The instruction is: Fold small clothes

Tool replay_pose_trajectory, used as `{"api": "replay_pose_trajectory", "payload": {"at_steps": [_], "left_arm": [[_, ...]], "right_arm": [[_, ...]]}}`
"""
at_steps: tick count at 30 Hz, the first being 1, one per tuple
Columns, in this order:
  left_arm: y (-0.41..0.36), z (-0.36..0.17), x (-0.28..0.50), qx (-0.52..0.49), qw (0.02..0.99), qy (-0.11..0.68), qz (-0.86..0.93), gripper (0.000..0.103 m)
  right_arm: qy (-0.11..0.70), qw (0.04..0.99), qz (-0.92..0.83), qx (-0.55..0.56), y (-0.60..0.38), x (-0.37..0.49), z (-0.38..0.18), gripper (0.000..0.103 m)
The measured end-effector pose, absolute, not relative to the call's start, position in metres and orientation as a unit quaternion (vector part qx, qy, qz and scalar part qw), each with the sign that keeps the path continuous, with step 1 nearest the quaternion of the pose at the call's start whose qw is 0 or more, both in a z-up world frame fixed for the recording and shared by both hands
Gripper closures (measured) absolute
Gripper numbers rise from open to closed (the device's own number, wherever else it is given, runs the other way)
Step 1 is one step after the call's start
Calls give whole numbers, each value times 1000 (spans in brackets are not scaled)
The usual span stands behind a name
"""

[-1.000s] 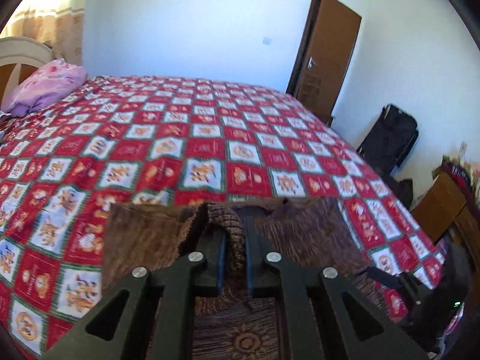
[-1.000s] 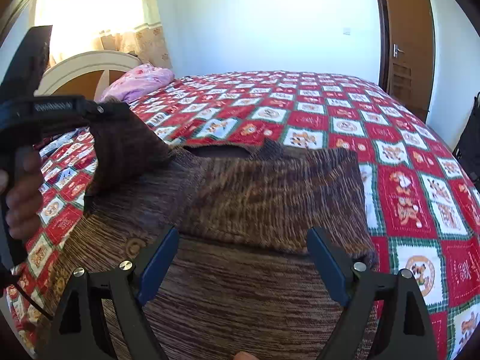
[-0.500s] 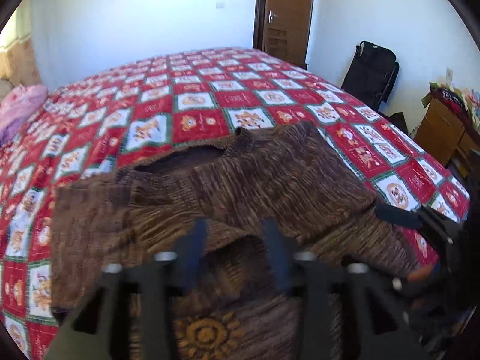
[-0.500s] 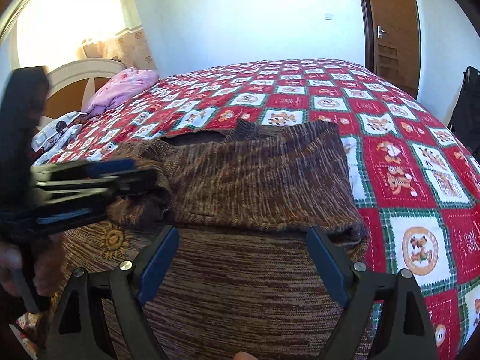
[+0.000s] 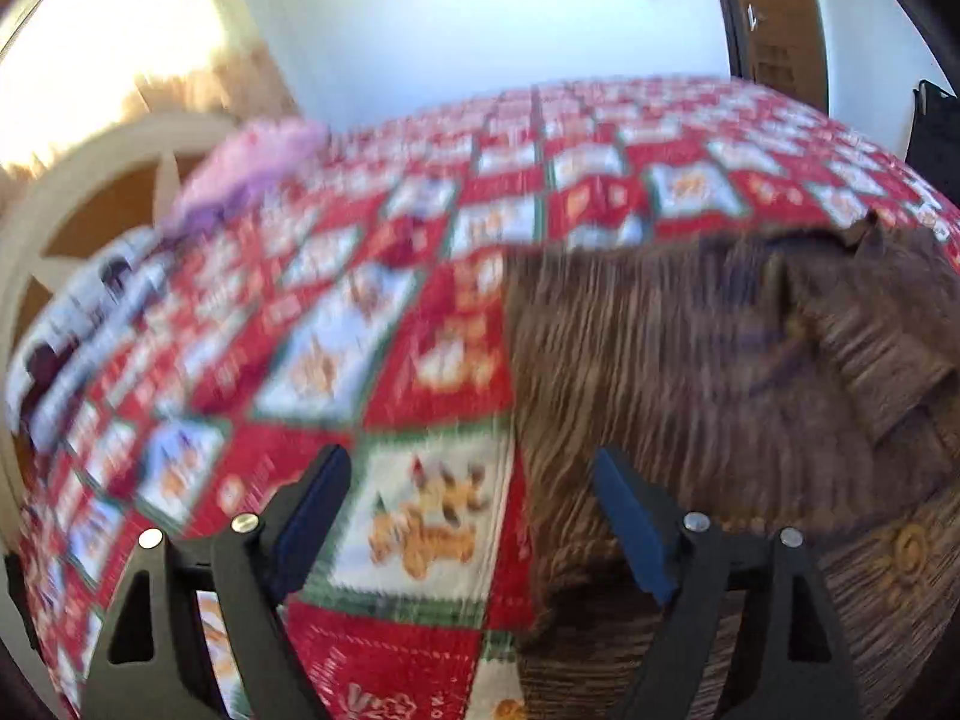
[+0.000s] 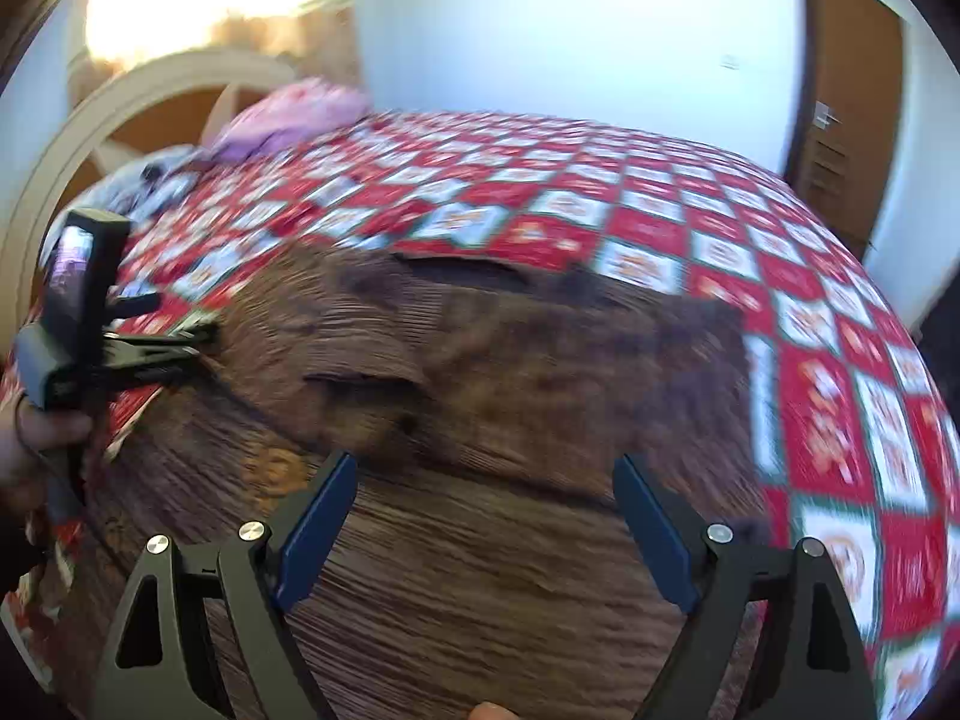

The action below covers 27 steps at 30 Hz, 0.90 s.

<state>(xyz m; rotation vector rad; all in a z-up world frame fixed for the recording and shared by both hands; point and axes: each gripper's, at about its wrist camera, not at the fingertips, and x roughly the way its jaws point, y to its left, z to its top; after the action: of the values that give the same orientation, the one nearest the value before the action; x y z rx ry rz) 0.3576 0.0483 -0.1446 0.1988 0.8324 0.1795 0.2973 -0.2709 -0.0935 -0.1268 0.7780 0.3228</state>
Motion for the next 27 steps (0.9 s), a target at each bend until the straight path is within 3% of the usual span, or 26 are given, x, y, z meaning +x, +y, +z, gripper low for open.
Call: {"api": "replay_pose_trajectory", "payload": {"at_steps": [10, 21, 27], "left_arm": [[56, -153, 347, 65, 913, 398, 70, 14], [60, -156, 348, 47, 915, 396, 62, 13], [61, -155, 346, 43, 917, 392, 62, 11]], "right_arm": [[398, 884, 159, -187, -164, 343, -124, 15], [414, 906, -62, -59, -302, 405, -105, 15], [428, 900, 75, 21, -286, 367, -104, 15]]}}
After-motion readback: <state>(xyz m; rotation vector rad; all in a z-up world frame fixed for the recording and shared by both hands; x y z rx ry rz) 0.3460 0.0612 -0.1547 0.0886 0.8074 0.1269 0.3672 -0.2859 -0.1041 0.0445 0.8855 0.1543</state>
